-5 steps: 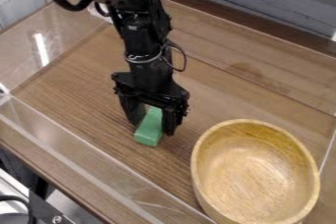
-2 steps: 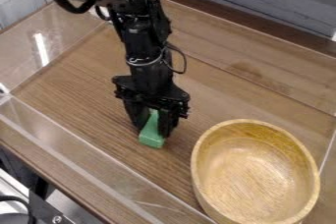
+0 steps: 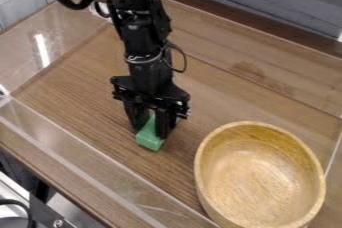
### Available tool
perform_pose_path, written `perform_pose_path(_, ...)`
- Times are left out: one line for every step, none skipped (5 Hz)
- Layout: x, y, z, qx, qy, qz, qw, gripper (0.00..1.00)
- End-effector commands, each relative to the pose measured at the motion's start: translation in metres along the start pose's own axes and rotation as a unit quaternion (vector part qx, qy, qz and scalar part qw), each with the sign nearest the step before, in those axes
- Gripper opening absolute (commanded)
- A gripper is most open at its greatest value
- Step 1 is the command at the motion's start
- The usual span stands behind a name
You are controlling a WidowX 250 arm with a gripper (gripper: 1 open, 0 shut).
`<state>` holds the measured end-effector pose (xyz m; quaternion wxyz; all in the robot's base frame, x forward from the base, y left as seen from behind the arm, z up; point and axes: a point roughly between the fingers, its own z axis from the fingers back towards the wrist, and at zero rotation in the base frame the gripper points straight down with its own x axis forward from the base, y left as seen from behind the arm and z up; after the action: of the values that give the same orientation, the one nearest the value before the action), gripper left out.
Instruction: Put the green block in the brown bowl
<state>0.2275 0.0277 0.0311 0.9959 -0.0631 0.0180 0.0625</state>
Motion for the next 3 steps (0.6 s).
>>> perform_pose_path(0.01, 0.002, 0.02, 0.003, -0.022, -0.001, 0.9998, 0.0)
perform_pose_path(0.009, 0.003, 0.026, 0.003, -0.016, -0.001, 0.9999, 0.0)
perform_pose_path(0.008, 0.004, 0.031, 0.001, -0.012, -0.001, 0.9999, 0.0)
